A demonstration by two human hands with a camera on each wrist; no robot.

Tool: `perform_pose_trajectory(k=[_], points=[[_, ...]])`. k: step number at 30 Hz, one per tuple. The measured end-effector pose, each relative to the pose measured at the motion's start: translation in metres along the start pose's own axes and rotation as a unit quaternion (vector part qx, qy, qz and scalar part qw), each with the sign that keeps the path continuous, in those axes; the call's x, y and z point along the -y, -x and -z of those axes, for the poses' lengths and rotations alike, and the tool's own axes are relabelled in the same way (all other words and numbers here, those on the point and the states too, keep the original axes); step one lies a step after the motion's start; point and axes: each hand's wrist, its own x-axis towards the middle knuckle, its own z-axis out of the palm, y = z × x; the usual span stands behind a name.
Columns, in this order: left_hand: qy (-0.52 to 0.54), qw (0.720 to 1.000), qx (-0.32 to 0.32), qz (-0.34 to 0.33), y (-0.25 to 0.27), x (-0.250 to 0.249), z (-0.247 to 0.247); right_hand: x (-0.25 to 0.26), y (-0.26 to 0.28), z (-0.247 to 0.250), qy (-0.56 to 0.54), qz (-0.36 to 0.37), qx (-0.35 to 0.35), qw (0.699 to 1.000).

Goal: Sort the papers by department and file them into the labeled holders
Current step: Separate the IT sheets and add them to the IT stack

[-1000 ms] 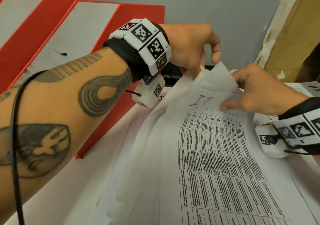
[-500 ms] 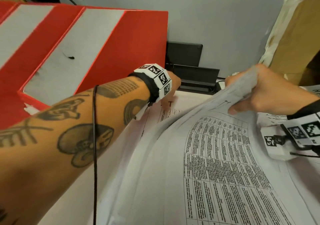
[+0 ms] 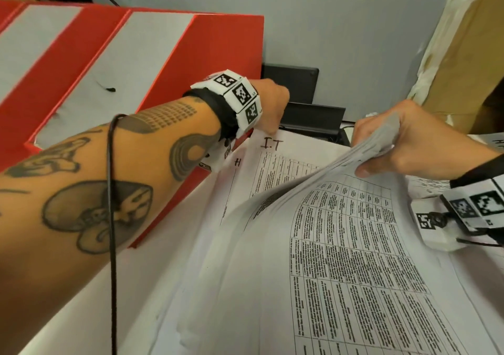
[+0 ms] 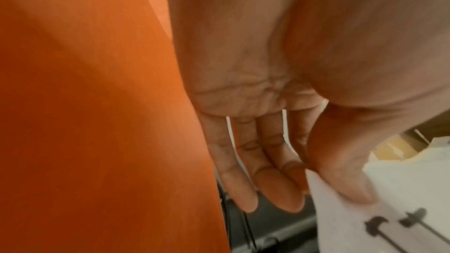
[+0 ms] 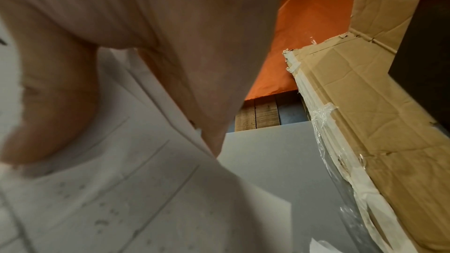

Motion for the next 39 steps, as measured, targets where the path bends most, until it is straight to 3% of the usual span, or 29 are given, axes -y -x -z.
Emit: perform_pose_trajectory(k=[2,5,9,11,12,14,16,17,19,21,32,36,39], points=[[0.050,0.998,-0.016,-0.021,0.010,0.001,0.016,0.002,0.000,-0.002,0.002,0.002,-0.016,1.000],[0.189,0.979,0.011,-0.074,0.025,-0.007,0.040,0.009,0.000,-0.008,0.014,0.018,-0.030,0.999],[0.389,0.906,0.041,-0.160,0.039,-0.019,0.052,0.005,0.000,-0.006,0.013,-0.005,-0.042,0.999],[0.470,0.872,0.022,-0.135,0.034,-0.014,0.046,-0.001,-0.001,-0.004,0.007,-0.008,-0.061,0.998],[0.483,0.869,0.017,-0.103,0.029,-0.010,0.040,-0.004,-0.002,-0.003,-0.001,-0.006,-0.063,0.998],[0.403,0.913,0.025,-0.049,0.016,-0.002,0.019,-0.004,-0.002,-0.003,-0.018,-0.005,-0.047,0.999],[0.216,0.973,0.076,-0.018,0.003,0.003,-0.004,-0.003,-0.001,-0.003,-0.011,0.009,-0.019,1.000],[0.129,0.985,0.114,-0.002,0.000,0.002,-0.014,-0.001,-0.001,-0.003,0.007,0.017,-0.004,1.000],[0.047,0.985,0.164,0.015,-0.001,-0.004,-0.026,0.003,-0.001,-0.003,0.049,0.023,0.017,0.998],[0.025,0.987,0.160,0.017,-0.001,-0.009,-0.033,0.004,-0.001,-0.004,0.070,0.023,0.022,0.997],[0.022,0.999,0.030,0.037,0.000,-0.010,-0.025,-0.003,-0.001,-0.002,0.043,0.001,0.004,0.999],[-0.010,0.997,-0.057,0.058,0.010,-0.013,-0.006,0.000,0.000,-0.001,0.026,0.007,0.000,1.000],[0.039,0.996,-0.081,0.024,0.018,-0.014,0.014,0.002,-0.001,-0.003,0.030,0.005,-0.024,0.999]])
